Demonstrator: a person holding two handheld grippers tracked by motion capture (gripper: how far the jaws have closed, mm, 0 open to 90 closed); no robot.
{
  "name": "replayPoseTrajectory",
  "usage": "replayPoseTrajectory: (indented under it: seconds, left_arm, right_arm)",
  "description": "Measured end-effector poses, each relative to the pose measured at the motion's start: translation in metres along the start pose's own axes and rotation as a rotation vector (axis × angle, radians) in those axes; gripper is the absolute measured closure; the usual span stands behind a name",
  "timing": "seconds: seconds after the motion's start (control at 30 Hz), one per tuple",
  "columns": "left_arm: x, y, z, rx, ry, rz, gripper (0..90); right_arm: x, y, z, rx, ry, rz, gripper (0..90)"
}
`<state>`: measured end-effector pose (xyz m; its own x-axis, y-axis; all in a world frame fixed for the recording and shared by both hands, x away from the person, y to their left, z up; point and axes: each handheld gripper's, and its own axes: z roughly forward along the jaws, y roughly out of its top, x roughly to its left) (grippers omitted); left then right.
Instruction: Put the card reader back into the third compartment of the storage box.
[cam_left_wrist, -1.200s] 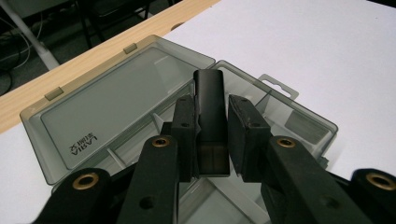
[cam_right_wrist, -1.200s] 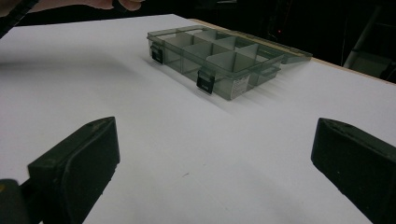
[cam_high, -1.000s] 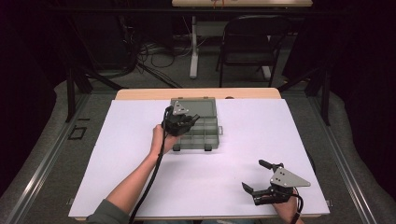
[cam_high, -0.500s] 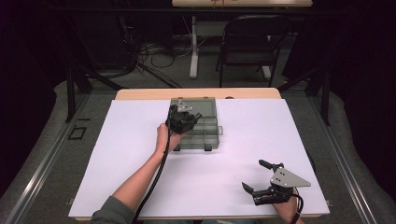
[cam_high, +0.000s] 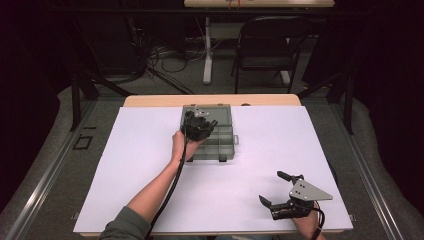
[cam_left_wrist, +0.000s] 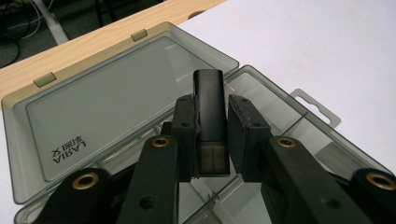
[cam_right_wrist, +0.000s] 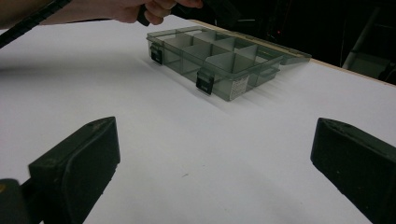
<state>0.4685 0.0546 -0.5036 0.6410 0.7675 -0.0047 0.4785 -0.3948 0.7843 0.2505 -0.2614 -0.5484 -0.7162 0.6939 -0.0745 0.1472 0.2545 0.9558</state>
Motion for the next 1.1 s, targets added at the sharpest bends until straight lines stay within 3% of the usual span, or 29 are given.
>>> replayPoseTrajectory:
  seconds: [0.23, 0.33, 0.5, 0.57, 0.83, 1.1]
  left_arm:
    - [-0.002, 0.0, 0.009, 0.037, 0.017, -0.008, 72.1]
    - [-0.001, -0.001, 0.01, 0.05, 0.019, -0.018, 48.4]
    - [0.002, -0.001, -0.001, 0.042, 0.005, -0.019, 19.4]
    - [0.002, -0.001, -0.008, 0.033, 0.001, -0.013, 15.1]
    - [0.001, -0.007, -0.043, 0.008, -0.018, 0.026, 11.0]
    - [0.0, -0.027, -0.078, -0.017, -0.021, 0.051, 10.5]
  right_arm:
    - [0.0, 0.0, 0.0, 0.0, -0.002, -0.006, 0.9]
    - [0.0, 0.0, -0.001, 0.002, -0.003, -0.005, 0.9]
    - [0.001, 0.001, -0.001, 0.003, -0.003, -0.003, 0.9]
    - [0.0, 0.001, -0.002, 0.004, -0.003, -0.005, 0.9]
    - [0.0, 0.0, -0.001, 0.005, -0.003, -0.002, 0.9]
    - [0.001, 0.0, -0.001, 0.004, -0.004, 0.001, 0.9]
